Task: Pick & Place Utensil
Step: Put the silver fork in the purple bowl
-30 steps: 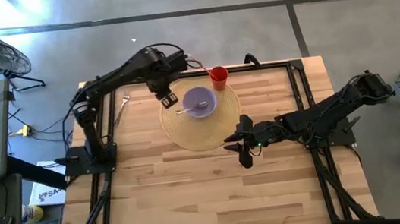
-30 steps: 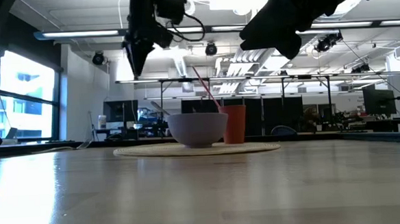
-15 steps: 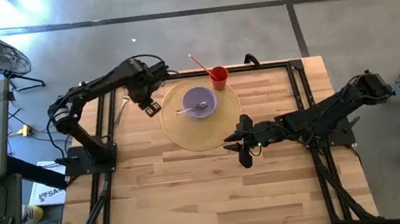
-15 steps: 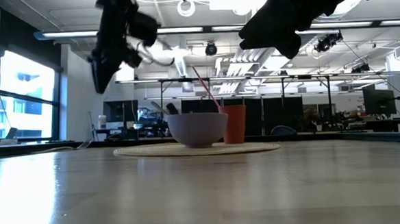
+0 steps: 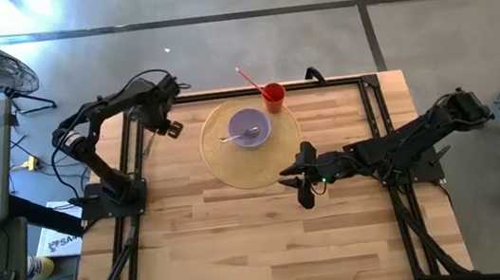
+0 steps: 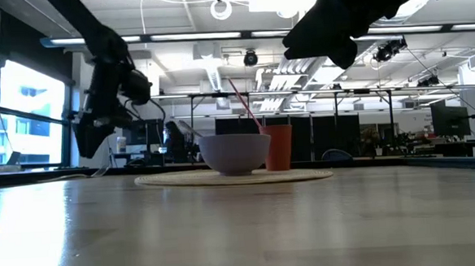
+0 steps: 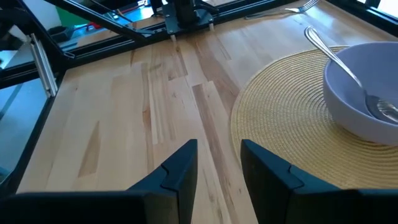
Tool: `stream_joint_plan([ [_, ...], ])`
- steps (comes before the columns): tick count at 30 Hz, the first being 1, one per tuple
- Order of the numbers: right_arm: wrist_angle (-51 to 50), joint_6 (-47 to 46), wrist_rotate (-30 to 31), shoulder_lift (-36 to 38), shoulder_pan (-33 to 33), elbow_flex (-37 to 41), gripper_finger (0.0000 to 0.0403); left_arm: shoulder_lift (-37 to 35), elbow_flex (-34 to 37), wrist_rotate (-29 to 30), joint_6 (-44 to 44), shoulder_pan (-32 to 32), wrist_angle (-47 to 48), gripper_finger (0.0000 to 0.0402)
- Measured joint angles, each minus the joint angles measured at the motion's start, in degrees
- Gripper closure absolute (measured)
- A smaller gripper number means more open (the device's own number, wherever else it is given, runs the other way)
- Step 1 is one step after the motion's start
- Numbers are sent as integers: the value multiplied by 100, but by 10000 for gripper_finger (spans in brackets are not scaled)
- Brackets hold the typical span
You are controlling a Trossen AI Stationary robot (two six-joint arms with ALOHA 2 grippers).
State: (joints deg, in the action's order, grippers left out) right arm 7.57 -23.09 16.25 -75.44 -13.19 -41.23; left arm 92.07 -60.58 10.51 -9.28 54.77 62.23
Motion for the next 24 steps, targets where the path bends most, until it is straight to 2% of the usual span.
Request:
stream_joint_plan([
  [6, 8, 8, 8, 0, 0, -1, 286, 0, 160, 52, -113, 215, -513, 305],
  [13, 39, 9, 13, 0, 0, 0, 286, 21, 156, 472, -304, 229, -1109, 305],
  [17, 39, 11, 11, 0, 0, 0, 286, 269, 111, 705, -358, 229, -1151, 305],
  [24, 39, 10, 11, 0, 0, 0, 286, 903, -279, 533, -236, 597, -1074, 305],
])
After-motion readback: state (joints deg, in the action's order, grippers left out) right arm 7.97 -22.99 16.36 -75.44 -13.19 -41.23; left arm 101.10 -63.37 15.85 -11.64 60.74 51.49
